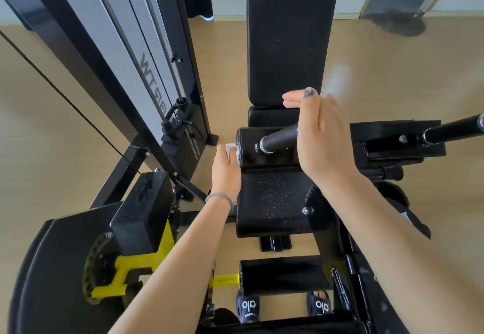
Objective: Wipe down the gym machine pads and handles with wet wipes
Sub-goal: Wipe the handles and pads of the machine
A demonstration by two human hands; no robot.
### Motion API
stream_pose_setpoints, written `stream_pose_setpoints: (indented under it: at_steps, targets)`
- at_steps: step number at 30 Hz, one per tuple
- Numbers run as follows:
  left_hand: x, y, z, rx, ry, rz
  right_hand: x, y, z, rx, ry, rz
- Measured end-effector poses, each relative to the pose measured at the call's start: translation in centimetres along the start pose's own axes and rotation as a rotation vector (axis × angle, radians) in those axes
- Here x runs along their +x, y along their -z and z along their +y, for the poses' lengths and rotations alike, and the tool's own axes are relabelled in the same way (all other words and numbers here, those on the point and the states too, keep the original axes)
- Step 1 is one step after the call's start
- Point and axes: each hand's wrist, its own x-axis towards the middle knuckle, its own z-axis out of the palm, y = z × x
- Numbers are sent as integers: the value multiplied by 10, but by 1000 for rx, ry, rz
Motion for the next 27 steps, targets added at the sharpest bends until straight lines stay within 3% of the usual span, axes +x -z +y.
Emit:
stream_pose_setpoints:
  at_steps: [7, 12, 15, 21, 23, 27]
  targets:
    - [57, 3, 37, 223, -114, -43, 3, -1, 3, -28, 13, 5]
    - [57, -2, -5, 457, 69, -127, 4, -3, 6, -24, 26, 2]
    - [33, -4, -35, 207, 191, -169, 4, -4, 7, -37, 22, 16]
    - [-16, -35, -15, -610, 739, -58, 2, -4, 7, -14, 8, 17]
    - [-25, -55, 1, -638, 782, -45, 0, -2, 6, 35, -7, -10]
    - [-52, -100, 39, -614, 680, -190, 2, 13, 9, 240, -98, -118]
